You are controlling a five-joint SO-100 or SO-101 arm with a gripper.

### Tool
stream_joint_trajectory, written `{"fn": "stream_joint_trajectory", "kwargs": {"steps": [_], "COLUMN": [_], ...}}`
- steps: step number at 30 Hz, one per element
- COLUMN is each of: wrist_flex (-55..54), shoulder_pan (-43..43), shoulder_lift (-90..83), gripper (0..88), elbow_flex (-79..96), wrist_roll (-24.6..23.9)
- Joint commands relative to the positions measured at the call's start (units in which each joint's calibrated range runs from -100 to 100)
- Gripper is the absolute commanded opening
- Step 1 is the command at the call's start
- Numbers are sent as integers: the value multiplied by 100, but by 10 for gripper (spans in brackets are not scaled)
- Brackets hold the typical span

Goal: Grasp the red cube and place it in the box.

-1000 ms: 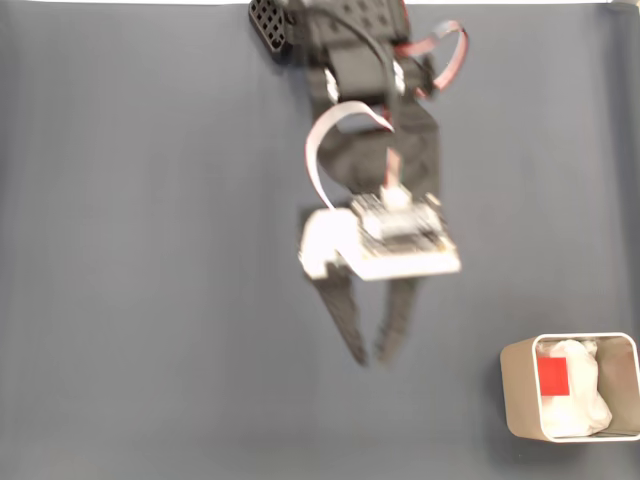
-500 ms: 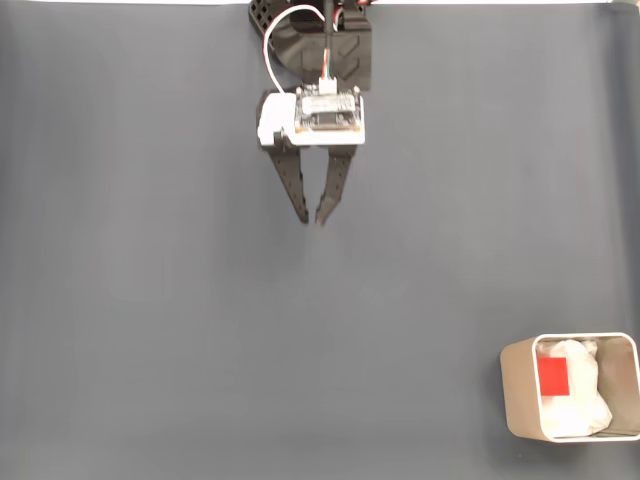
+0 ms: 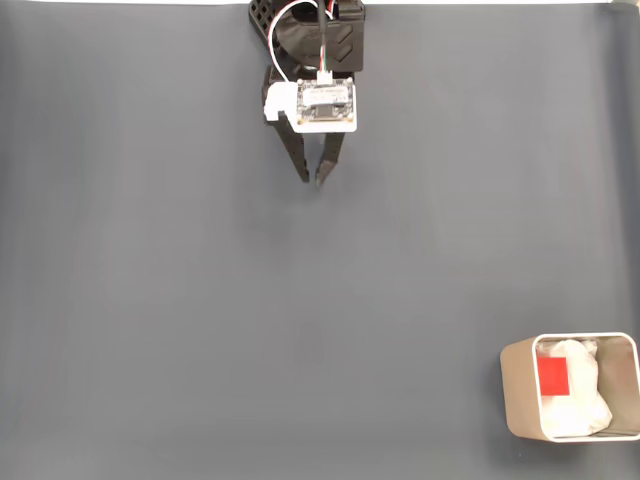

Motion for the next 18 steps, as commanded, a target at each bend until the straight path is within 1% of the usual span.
{"fn": "stream_joint_trajectory", "kwargs": {"steps": [1, 11, 18], "wrist_flex": [878, 2148, 2148], "shoulder_pan": [46, 117, 103], "shoulder_lift": [-313, -313, -321], "gripper": [0, 0, 3], "elbow_flex": [81, 81, 81], "wrist_roll": [-88, 34, 54]}}
